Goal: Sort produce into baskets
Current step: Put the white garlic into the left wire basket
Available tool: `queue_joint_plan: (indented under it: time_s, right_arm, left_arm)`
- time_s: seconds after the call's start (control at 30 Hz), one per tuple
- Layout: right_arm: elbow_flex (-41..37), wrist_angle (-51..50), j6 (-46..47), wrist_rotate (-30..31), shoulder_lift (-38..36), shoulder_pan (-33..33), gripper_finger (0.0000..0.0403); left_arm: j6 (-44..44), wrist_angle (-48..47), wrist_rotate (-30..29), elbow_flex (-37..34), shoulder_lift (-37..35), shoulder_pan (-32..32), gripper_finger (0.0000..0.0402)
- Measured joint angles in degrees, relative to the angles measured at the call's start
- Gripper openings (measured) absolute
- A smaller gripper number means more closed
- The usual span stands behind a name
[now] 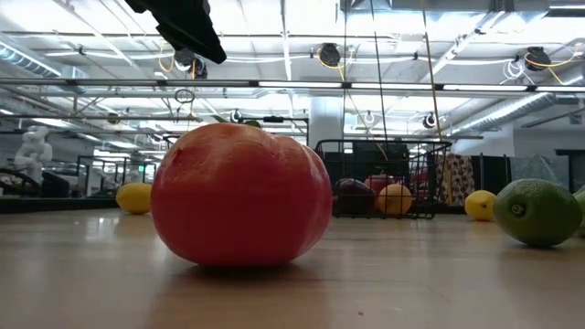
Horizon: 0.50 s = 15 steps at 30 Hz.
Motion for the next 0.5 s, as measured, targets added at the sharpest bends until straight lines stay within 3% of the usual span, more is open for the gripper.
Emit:
queue_joint_plan:
  time_s: [0.13, 0.23, 0.37, 0.5]
  right_arm:
    - [0.0, 2.3, -8.3, 0.7, 0.9, -1.7, 0.0263]
    - [0.0, 2.4, -11.1, -2.0, 1.0, -3.6, 0.0269]
    - [0.0, 1.9, -16.7, -8.0, 1.0, -4.7, 0.0297]
    - [0.1, 1.8, -25.0, -9.8, 1.0, -4.7, 0.033]
  left_arm:
    - [0.0, 0.1, 0.0, 0.0, 0.0, 0.0, 0.0145]
    - [0.0, 0.1, 0.0, 0.0, 0.0, 0.0, 0.0145]
    - [0.0, 0.4, -0.4, 0.0, 0.0, 0.0, 0.0145]
    - [-0.1, 0.4, -1.3, 0.0, 0.0, 0.0, 0.0145]
